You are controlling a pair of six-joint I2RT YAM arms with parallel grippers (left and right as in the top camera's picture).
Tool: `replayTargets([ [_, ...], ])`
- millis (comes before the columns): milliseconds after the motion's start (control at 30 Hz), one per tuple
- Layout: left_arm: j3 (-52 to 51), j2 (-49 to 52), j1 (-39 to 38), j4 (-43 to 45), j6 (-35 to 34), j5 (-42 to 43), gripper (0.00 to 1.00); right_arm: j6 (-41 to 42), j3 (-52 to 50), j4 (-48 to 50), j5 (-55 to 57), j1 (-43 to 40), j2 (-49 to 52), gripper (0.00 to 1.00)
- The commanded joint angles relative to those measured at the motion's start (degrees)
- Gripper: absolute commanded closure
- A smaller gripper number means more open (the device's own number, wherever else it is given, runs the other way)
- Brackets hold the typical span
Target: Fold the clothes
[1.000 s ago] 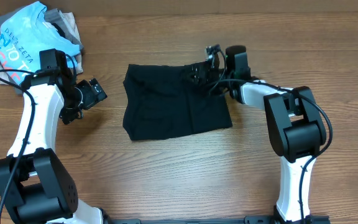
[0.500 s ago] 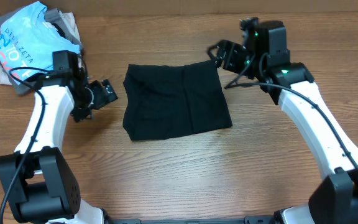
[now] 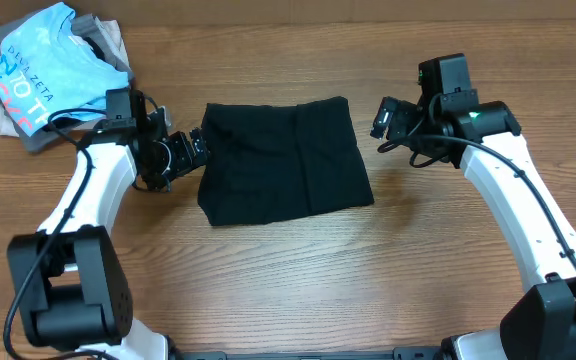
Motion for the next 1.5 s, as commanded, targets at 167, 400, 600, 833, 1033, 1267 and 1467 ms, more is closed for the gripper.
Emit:
replayTargets([
  [167, -0.26, 8.70, 1.07, 1.81, 8.35, 1.57, 0.00, -0.35, 0.20, -0.35, 1.14, -0.11, -1.25, 0.00],
  [400, -0.26, 9.09, 1.25, 5.22, 10.29, 1.55, 0.00, -0.33, 0.20, -0.09, 1.14, -0.11, -1.25, 0.00],
  [600, -0.26, 11.45, 0.96, 7.52, 10.05, 3.13, 0.00, -0.33, 0.20, 0.35, 1.14, -0.11, -1.20, 0.00],
  [833, -0.24, 18.45, -1.46, 9.42, 10.75, 6.69, 0.00, -0.33, 0.20, 0.61, 1.11, -0.11, -1.20, 0.00],
  [1033, -0.24, 21.33, -5.79, 9.57, 10.71, 7.72, 0.01, -0.33, 0.20, 0.61, 1.11, -0.11, -1.20, 0.00],
  [1267, -0.24, 21.33, -9.29, 6.40, 10.25, 6.88, 0.06, -0.33, 0.20, 0.57, 1.11, -0.11, -1.20, 0.00],
  [1467, -0.24, 21.33, -9.25, 2.71, 10.27, -1.14, 0.04, -0.33, 0.13, 0.55, 1.11, -0.11, -1.20, 0.00],
])
